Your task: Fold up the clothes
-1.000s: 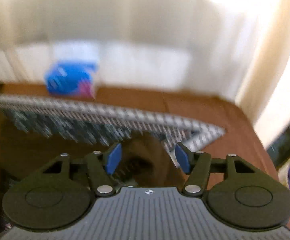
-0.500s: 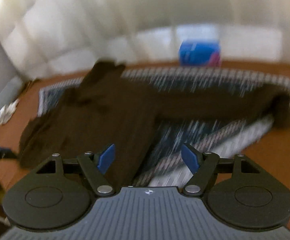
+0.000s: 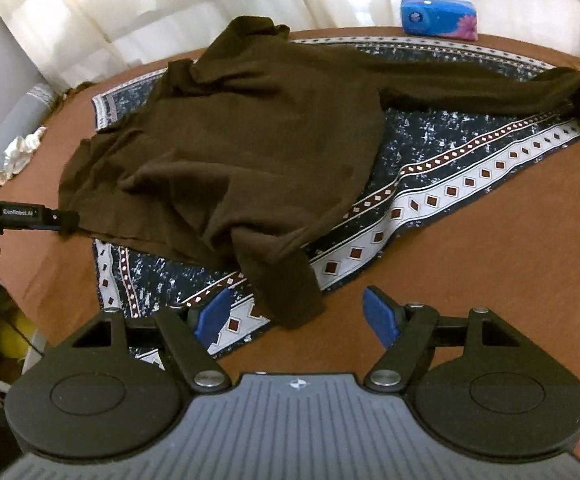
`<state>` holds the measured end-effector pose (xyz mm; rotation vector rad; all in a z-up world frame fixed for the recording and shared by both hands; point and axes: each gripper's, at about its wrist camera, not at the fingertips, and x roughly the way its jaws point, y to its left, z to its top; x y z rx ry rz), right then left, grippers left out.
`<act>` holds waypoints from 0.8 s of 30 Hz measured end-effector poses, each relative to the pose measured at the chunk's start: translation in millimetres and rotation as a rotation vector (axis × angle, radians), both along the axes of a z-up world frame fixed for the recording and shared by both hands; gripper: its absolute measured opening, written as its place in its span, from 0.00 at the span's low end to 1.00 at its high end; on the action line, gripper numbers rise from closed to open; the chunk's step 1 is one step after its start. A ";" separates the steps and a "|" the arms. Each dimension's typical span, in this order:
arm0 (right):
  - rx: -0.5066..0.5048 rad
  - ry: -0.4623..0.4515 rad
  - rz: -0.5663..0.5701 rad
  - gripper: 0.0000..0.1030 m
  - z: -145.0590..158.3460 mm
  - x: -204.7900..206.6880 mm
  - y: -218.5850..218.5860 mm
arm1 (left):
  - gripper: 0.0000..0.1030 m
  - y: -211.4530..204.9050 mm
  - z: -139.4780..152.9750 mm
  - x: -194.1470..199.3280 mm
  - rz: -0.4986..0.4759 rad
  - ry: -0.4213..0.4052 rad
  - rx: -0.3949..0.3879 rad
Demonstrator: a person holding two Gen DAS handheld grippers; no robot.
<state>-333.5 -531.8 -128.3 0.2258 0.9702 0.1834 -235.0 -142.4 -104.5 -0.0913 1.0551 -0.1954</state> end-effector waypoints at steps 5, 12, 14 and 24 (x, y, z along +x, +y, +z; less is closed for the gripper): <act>-0.033 -0.002 -0.002 0.74 -9.7 9.3 12.6 | 0.64 -2.2 -7.7 14.5 -0.005 -0.017 -0.018; 0.008 0.071 0.035 0.10 -20.7 22.3 19.4 | 0.00 0.2 -2.4 17.3 -0.046 -0.039 -0.003; 0.066 0.089 0.026 0.07 -14.4 24.6 12.2 | 0.00 6.9 9.1 14.2 -0.057 -0.052 -0.022; 0.419 0.104 0.167 0.06 55.8 11.6 -29.5 | 0.00 44.7 70.1 -18.4 -0.124 -0.077 -0.080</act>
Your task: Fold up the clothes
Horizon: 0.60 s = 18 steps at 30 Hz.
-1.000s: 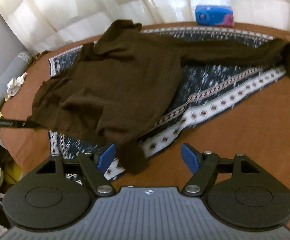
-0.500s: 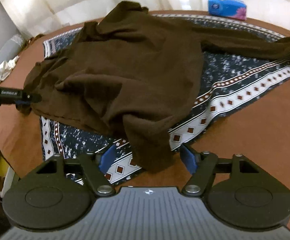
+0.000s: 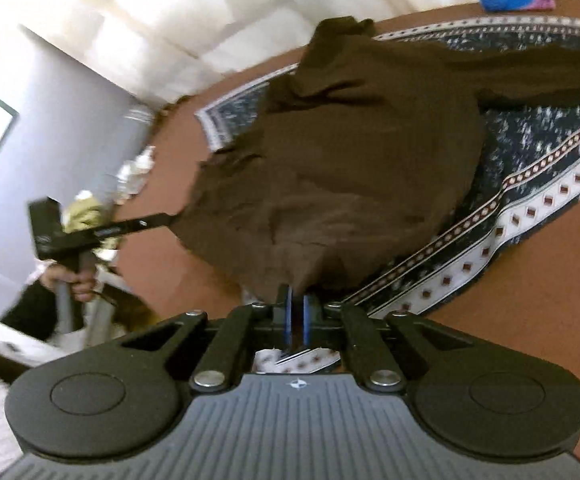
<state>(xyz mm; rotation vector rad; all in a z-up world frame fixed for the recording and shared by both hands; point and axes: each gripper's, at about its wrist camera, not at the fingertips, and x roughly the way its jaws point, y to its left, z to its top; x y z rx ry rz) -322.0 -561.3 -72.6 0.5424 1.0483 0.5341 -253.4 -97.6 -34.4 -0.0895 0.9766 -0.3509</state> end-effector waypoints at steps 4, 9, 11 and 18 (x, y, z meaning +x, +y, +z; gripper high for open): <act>-0.032 0.093 0.047 0.06 -12.5 -12.8 3.1 | 0.00 5.6 -13.2 -16.6 -0.025 0.068 0.038; -0.075 0.221 0.051 0.05 -55.8 -24.3 8.4 | 0.00 7.8 -49.6 -32.8 -0.017 0.184 0.080; -0.100 0.262 0.044 0.05 -72.2 -27.2 8.8 | 0.00 10.3 -62.1 -37.7 -0.008 0.222 0.093; -0.200 0.308 0.010 0.11 -96.0 -31.8 0.2 | 0.00 23.1 -75.6 -44.7 0.016 0.278 0.107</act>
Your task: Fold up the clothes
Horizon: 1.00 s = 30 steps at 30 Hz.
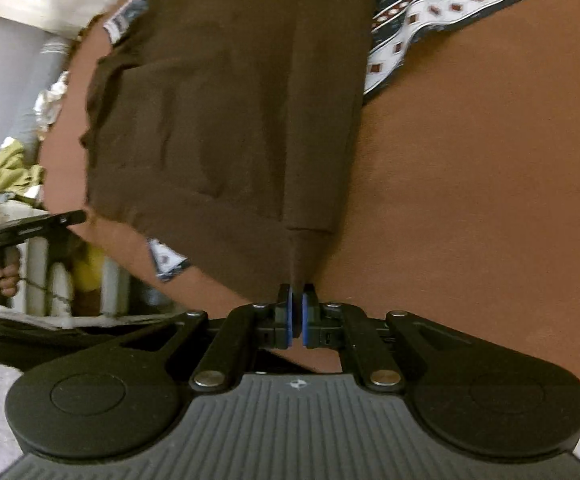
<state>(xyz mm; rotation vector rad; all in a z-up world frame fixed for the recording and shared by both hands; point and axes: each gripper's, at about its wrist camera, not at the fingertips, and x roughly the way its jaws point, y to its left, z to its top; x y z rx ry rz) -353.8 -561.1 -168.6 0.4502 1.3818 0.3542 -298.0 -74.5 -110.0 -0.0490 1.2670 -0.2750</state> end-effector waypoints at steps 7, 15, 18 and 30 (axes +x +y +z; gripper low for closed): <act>-0.085 -0.064 0.028 0.59 23.2 9.8 -20.0 | 0.59 -0.3 21.7 9.3 0.075 -0.112 -0.080; -0.092 -0.144 0.017 0.60 38.2 37.1 -32.0 | 0.61 -28.7 -5.1 32.3 0.105 -0.085 -0.117; -0.081 -0.137 0.041 0.60 35.1 42.4 -27.0 | 0.16 -33.8 -1.8 24.8 0.121 -0.090 -0.122; -0.042 -0.131 0.060 0.61 24.8 51.0 -28.2 | 0.00 -34.3 -2.7 -5.1 0.127 -0.031 -0.054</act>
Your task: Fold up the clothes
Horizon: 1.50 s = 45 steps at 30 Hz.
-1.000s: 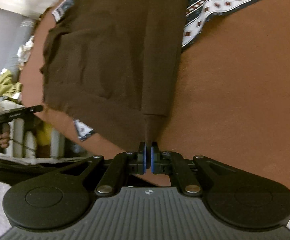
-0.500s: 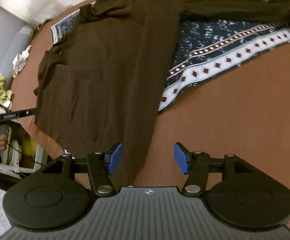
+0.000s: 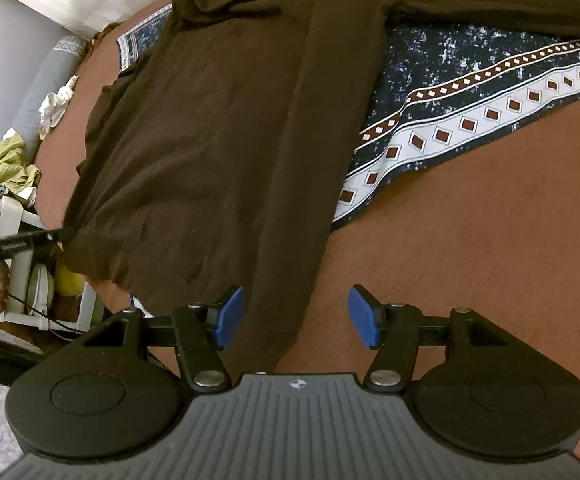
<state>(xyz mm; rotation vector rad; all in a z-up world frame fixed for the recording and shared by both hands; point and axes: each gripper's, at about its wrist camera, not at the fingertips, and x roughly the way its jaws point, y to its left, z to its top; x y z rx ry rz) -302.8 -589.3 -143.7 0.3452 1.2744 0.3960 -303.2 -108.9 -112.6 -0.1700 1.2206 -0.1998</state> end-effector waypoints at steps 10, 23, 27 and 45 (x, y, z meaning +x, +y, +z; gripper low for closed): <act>0.021 -0.193 0.031 0.65 45.2 35.6 -16.7 | 0.51 -9.5 61.6 29.5 0.037 -0.123 -0.044; 0.047 -0.488 0.091 0.66 97.7 180.6 17.5 | 0.57 -103.1 115.8 218.2 -0.110 -0.428 -0.075; -0.004 -0.494 0.077 0.66 93.8 232.6 45.7 | 0.60 -120.1 86.2 289.7 -0.214 -0.409 -0.082; -0.085 -0.237 -0.030 0.60 -11.8 412.5 100.0 | 0.24 -143.9 -25.0 432.4 -0.299 -0.180 -0.171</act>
